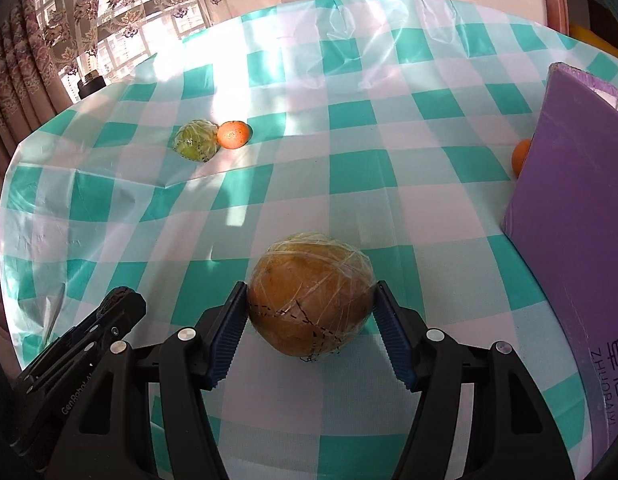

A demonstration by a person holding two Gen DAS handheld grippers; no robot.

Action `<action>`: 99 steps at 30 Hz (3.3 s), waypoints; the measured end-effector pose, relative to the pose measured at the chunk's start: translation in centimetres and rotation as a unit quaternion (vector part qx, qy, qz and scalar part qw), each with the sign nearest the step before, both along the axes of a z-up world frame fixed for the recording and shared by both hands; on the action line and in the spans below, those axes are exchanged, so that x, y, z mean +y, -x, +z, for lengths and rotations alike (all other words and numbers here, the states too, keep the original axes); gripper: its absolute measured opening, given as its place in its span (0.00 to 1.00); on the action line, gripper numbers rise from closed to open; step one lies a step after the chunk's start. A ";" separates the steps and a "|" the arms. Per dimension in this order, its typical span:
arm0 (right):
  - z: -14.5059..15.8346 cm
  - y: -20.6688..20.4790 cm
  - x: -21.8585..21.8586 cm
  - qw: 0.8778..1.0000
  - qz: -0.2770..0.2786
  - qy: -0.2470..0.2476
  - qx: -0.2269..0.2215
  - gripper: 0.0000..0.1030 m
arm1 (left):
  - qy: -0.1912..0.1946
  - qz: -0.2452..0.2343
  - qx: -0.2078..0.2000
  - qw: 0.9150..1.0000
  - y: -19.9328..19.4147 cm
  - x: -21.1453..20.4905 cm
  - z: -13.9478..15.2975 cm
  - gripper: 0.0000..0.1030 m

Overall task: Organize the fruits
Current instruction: 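Carry the pomelo and avocado into the purple box and open both tools, then withdraw both tools from the box back over the table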

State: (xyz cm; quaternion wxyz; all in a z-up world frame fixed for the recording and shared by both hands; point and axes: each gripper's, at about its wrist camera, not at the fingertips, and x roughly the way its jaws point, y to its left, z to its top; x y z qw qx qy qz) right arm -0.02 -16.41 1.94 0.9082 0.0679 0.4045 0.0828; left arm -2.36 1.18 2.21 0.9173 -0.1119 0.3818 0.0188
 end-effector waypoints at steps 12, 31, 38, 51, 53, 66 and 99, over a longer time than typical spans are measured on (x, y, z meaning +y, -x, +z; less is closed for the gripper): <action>2.5 6.3 -3.0 1.000 0.019 -0.004 -0.016 0.60 | -0.030 -0.038 -0.003 0.999 2.4 -3.1 1.2 0.38; 9.0 14.2 -12.2 0.991 -0.012 -0.045 -0.126 0.60 | -0.020 -0.119 -0.107 0.987 7.0 -9.9 8.5 0.38; 10.9 15.7 -17.8 0.982 -0.083 -0.045 -0.167 0.60 | -0.035 -0.183 -0.151 0.971 8.3 -15.7 11.6 0.38; 10.0 17.5 -26.4 0.966 -0.185 -0.060 -0.173 0.61 | -0.080 -0.304 -0.185 0.931 9.9 -27.7 13.1 0.38; 10.2 17.3 -27.3 0.963 -0.197 -0.051 -0.174 0.60 | -0.085 -0.324 -0.180 0.925 9.4 -29.6 13.1 0.38; 8.9 14.9 -31.3 0.969 -0.208 -0.007 -0.135 0.61 | -0.023 -0.439 -0.096 0.893 5.4 -34.0 10.0 0.38; 13.7 18.4 -24.6 0.961 -0.123 -0.039 -0.246 0.81 | -0.078 -0.212 -0.140 0.964 1.7 -15.9 11.2 0.98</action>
